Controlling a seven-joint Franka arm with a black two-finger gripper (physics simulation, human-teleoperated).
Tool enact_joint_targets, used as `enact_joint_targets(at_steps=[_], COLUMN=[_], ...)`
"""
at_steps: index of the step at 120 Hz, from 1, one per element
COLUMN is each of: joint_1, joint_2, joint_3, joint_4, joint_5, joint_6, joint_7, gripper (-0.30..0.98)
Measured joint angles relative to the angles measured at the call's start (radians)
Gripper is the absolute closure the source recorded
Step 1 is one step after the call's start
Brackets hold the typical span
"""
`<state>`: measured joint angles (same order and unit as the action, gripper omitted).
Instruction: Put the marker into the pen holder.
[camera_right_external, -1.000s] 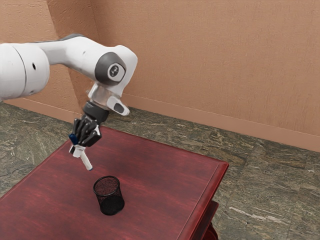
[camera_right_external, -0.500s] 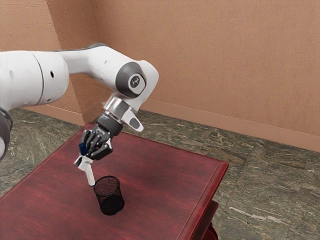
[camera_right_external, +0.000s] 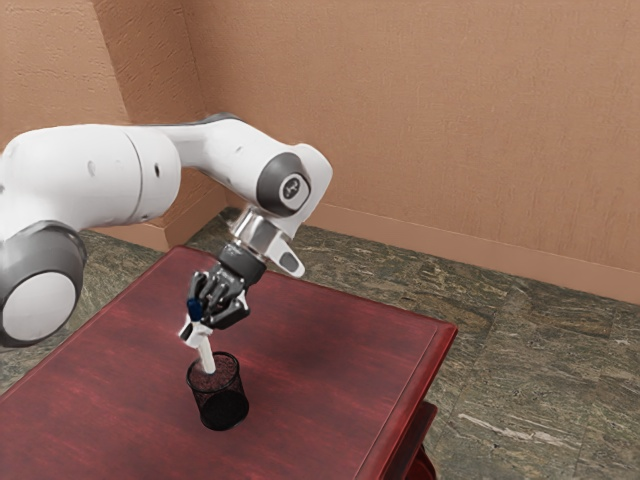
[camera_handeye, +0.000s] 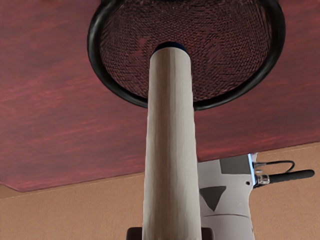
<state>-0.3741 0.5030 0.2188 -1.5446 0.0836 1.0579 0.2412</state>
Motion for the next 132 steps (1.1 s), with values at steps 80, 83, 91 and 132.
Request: enact_joint_targets(at_steps=[80,83,91,132], joint_1=[0.002,0.003,0.021,0.207], joint_2=[-0.051,-0.116,-0.291,-0.49], joint_3=[0.013,0.013,0.017,0.045], joint_4=[-0.002,-0.014,-0.074,-0.255], joint_5=[-0.027,-0.029,-0.034,-0.12], joint_6=[0.126,0.153,0.245,0.728], joint_7=[0.021,0.021,0.023,0.111], gripper=[0.22,0.2,0.15,0.04])
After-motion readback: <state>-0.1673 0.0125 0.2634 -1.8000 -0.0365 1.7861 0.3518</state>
